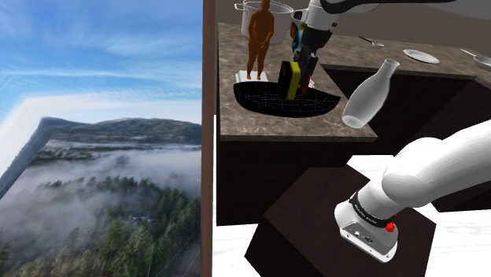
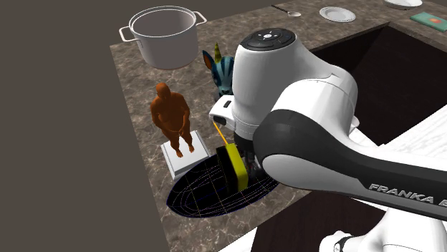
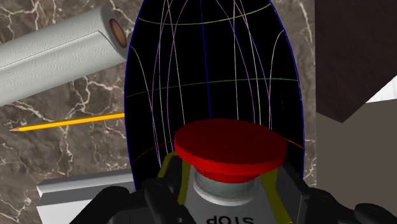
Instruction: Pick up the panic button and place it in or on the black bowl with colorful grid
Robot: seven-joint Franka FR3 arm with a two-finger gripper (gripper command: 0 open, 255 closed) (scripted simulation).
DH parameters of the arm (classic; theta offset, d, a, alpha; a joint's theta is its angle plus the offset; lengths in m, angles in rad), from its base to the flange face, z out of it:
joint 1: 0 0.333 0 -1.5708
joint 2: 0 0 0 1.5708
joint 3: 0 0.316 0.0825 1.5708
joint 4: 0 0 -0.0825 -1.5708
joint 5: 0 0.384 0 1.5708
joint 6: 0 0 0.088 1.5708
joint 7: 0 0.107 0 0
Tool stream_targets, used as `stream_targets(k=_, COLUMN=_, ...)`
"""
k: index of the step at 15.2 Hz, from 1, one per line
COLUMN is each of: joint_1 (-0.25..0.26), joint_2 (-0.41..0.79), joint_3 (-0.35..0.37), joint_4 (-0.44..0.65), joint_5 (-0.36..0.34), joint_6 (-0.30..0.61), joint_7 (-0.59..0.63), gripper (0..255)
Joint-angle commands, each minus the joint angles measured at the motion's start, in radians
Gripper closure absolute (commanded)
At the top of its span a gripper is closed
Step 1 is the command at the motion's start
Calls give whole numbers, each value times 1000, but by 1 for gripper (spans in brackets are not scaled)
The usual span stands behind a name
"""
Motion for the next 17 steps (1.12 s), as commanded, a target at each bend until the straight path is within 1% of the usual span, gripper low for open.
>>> stream_targets(k=1, joint_1=0, joint_2=0, joint_3=0, joint_4=0, joint_5=0, joint_6=0, joint_7=0, gripper=0)
stream_targets(k=5, joint_1=0, joint_2=0, joint_3=0, joint_4=0, joint_5=0, joint_6=0, joint_7=0, gripper=0)
stream_targets(k=9, joint_1=-1, joint_2=12, joint_3=-3, joint_4=139, joint_5=-1, joint_6=-126, joint_7=0, gripper=0)
stream_targets(k=17, joint_1=-1, joint_2=12, joint_3=-3, joint_4=139, joint_5=-1, joint_6=-126, joint_7=0, gripper=0)
